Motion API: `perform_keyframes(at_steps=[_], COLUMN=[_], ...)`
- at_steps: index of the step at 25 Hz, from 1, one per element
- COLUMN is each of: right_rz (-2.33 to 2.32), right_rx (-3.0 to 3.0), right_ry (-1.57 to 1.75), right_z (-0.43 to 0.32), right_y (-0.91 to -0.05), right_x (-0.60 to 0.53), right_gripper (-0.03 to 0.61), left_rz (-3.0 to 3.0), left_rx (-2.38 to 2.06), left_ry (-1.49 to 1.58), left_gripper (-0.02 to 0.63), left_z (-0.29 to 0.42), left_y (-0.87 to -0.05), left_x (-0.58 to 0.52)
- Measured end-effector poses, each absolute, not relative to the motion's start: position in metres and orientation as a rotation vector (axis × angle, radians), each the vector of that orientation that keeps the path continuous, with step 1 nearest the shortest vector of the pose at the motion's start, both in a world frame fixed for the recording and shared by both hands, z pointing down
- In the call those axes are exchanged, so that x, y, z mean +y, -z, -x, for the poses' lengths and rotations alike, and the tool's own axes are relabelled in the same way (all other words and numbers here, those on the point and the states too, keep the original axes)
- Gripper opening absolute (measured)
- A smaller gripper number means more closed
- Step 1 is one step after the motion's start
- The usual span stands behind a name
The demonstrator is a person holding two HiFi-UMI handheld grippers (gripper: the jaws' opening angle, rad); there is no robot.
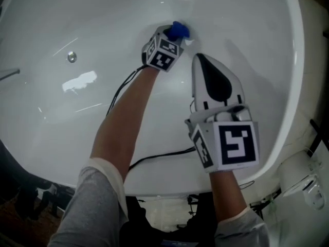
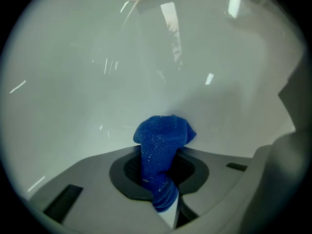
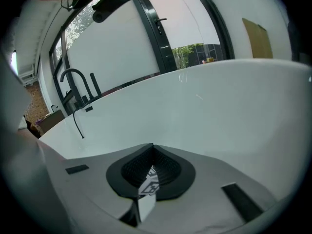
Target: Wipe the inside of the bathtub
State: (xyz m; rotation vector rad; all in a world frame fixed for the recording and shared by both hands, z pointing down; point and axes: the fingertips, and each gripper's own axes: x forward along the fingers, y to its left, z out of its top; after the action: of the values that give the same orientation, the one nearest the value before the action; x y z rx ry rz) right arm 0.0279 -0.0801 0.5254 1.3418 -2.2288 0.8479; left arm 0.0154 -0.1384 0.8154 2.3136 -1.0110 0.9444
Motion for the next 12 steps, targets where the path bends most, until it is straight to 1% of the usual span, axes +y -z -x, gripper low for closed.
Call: perform_keyframes(at_steps=[5, 12], right_rz=[-1.384, -1.429], right_rx=[-2.138, -2.087], right_ry=[-0.860, -0.888], right_z=[-0.049, -0.060], right_y=[-0.527, -0.525], right_x=[-0.063, -0.048], right_gripper=[0.006, 0.006], left_rz=[-2.372, -2.459], left_rx=[-0.962, -0.794], left_ry=[-0.881, -0.882], left_gripper=[0.072, 0.069], left_z=[-0.024, -0.059], left_y=[-0.793, -0.776], left_x=[-0.139, -0.058])
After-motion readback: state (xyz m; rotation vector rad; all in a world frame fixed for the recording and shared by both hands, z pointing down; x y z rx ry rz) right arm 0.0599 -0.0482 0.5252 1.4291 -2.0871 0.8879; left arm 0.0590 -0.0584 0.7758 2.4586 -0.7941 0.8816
